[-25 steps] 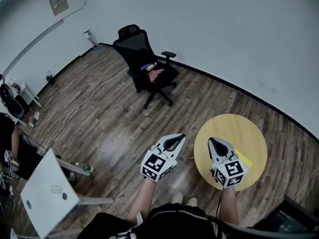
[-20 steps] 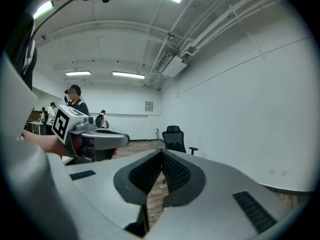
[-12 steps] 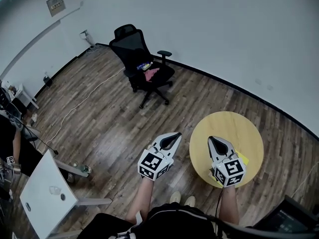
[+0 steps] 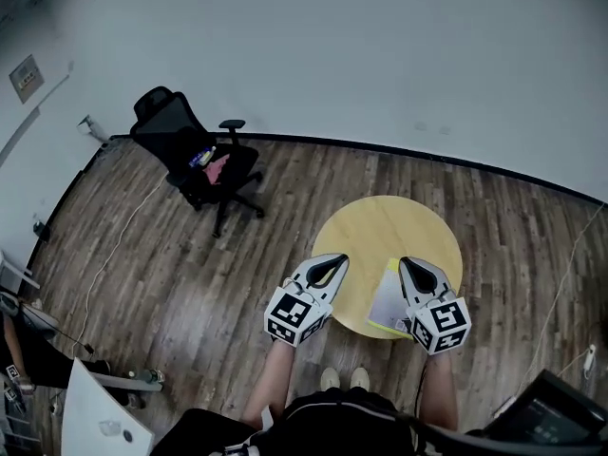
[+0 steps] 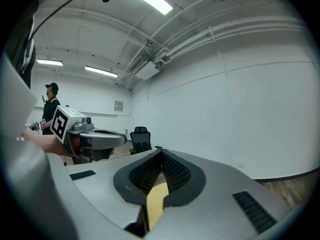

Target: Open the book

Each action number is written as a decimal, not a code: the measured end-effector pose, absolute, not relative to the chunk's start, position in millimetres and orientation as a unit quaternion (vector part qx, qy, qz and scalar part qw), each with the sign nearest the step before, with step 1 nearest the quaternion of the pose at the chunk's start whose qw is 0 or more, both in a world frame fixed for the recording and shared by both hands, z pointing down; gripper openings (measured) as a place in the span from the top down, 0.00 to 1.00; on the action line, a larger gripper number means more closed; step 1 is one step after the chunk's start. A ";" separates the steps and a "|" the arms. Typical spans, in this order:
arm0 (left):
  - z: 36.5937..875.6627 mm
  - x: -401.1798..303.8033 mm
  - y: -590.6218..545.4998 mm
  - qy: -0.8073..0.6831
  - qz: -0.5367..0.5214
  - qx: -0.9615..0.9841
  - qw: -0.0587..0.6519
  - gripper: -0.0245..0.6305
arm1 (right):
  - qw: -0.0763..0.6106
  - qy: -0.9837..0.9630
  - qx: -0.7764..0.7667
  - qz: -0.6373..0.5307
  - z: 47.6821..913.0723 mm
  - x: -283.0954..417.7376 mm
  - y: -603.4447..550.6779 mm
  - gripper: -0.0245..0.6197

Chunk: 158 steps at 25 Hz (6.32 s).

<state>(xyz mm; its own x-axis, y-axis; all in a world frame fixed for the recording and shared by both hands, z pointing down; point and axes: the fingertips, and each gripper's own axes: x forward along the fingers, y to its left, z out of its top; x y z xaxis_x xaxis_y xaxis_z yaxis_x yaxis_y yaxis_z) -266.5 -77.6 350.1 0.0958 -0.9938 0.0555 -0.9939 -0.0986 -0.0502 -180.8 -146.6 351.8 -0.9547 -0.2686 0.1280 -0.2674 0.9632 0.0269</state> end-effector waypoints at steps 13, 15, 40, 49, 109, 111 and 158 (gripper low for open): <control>356.0 -159.0 -153.1 -0.562 0.046 0.826 -0.003 0.96 | 0.067 -0.961 0.267 0.015 359.1 -62.1 -202.2 0.95; 357.4 -160.4 -154.6 -0.565 0.045 0.824 -0.001 0.96 | 0.068 -0.962 0.264 0.015 361.3 -62.8 -203.6 0.95; 461.4 -181.8 -136.4 -0.592 0.075 0.794 0.117 0.96 | 0.148 -0.965 0.197 0.095 466.9 -101.3 -185.5 0.95; 527.0 -180.5 -120.0 -0.590 0.079 0.782 0.183 0.96 | 0.186 -0.955 0.183 0.142 530.9 -101.8 -168.5 0.95; 651.5 -249.6 -19.6 -0.655 0.055 0.685 0.314 0.96 | 0.400 -0.873 0.161 0.226 722.7 -169.4 -116.2 0.69; 653.1 -251.0 -19.5 -0.656 0.054 0.684 0.314 0.96 | 0.405 -0.871 0.165 0.224 725.1 -168.7 -116.6 0.69; 652.8 -252.6 -15.2 -0.655 0.055 0.684 0.315 0.96 | 0.435 -0.852 0.201 0.209 730.4 -159.6 -110.9 0.95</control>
